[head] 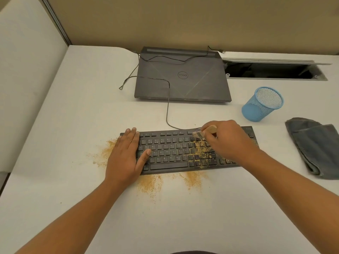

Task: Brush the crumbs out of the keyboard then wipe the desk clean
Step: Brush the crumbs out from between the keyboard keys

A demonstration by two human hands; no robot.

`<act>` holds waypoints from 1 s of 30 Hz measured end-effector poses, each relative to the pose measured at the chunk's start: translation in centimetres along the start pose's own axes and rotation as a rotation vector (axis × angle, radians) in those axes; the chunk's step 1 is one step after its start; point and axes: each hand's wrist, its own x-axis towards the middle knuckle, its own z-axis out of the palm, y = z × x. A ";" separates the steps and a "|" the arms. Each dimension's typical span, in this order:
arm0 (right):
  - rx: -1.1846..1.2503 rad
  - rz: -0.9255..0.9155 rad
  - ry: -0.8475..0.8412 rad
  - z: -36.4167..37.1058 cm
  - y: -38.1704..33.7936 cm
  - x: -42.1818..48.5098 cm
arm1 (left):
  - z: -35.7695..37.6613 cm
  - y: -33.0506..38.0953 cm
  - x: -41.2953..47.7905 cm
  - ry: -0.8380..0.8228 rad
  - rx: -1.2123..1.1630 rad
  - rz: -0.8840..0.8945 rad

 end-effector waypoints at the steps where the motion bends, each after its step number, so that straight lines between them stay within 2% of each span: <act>1: -0.017 0.013 -0.017 0.0 0.1 0.1 | 0.0 0.0 0.0 0.003 0.000 0.001; 7: 0.029 -0.042 -0.019 -0.2 -0.3 0.4 | 0.1 0.0 0.1 0.019 0.002 -0.002; 11: -0.051 -0.012 -0.048 -0.5 -0.3 0.9 | 0.1 -0.1 0.1 0.024 0.009 -0.002; 13: 0.053 -0.036 -0.042 -0.8 -1.3 0.9 | 0.2 0.0 0.0 0.029 0.009 -0.001; 15: 0.080 -0.096 -0.107 -0.5 -2.5 0.8 | 0.2 0.0 0.0 0.035 0.004 0.001; 17: -0.022 -0.131 -0.173 -0.1 -2.9 0.7 | 0.1 0.0 0.0 0.037 0.009 0.002; 19: -0.013 -0.111 -0.173 -0.3 -2.8 1.0 | 0.1 0.0 -0.1 0.037 0.014 -0.001; 22: 0.169 -0.071 -0.146 0.0 -3.4 1.0 | 0.0 0.1 -0.1 0.035 0.018 0.000; 26: 0.139 -0.042 -0.214 1.1 -3.9 0.7 | -0.1 0.1 -0.1 0.031 0.023 0.003; 30: 0.153 -0.031 -0.166 1.1 -4.0 0.8 | 0.0 0.1 -0.1 0.025 0.026 0.000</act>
